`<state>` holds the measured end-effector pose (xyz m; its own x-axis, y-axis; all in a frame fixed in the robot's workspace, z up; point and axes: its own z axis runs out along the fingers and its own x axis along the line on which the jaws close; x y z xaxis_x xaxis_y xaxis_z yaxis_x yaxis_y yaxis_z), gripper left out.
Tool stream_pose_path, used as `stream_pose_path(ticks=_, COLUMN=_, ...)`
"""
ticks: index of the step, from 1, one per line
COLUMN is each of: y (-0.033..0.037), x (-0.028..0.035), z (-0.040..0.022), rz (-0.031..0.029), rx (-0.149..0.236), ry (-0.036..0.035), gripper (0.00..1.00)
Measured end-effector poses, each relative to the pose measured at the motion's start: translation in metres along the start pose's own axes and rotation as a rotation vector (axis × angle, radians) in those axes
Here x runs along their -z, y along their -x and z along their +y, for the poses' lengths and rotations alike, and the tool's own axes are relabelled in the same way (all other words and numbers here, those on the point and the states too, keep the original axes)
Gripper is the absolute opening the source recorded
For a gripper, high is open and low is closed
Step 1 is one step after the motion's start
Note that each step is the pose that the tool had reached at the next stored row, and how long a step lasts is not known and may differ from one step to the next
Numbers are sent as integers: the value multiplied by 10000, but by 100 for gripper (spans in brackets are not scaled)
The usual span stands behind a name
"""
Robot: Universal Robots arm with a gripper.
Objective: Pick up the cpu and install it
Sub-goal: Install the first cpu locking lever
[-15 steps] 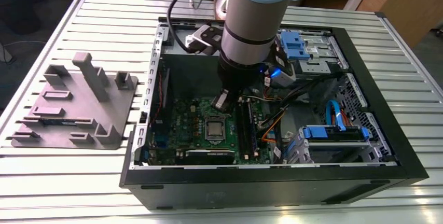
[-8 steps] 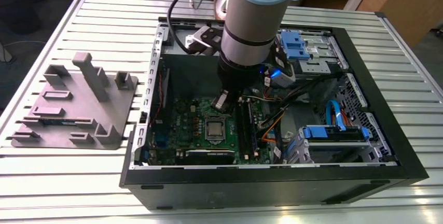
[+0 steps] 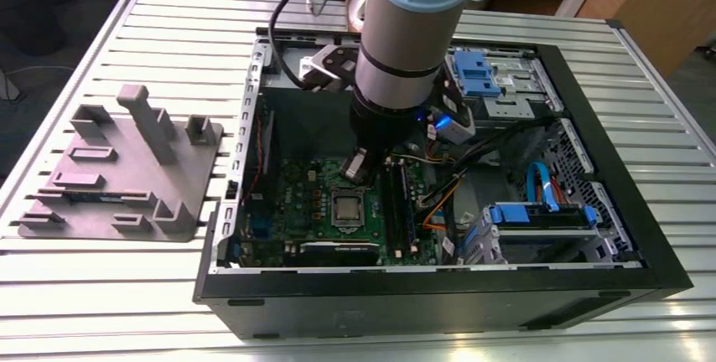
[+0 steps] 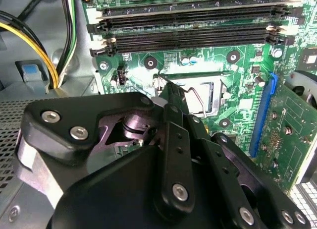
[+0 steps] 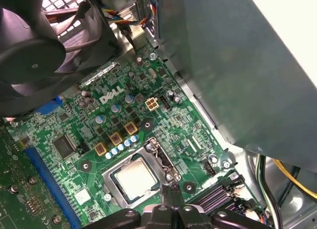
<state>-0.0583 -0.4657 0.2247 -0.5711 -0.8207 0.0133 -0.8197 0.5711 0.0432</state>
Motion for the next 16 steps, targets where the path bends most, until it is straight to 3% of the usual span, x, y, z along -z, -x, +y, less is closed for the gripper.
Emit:
stream_pose_path(ticks=9, y=-10, x=-45, z=-1, rz=72, rx=-510, ry=-73, gripper=10)
stream_pose_path(ticks=16, y=-10, x=-69, z=-2, rz=114, rx=-1206, ry=-215, gripper=10)
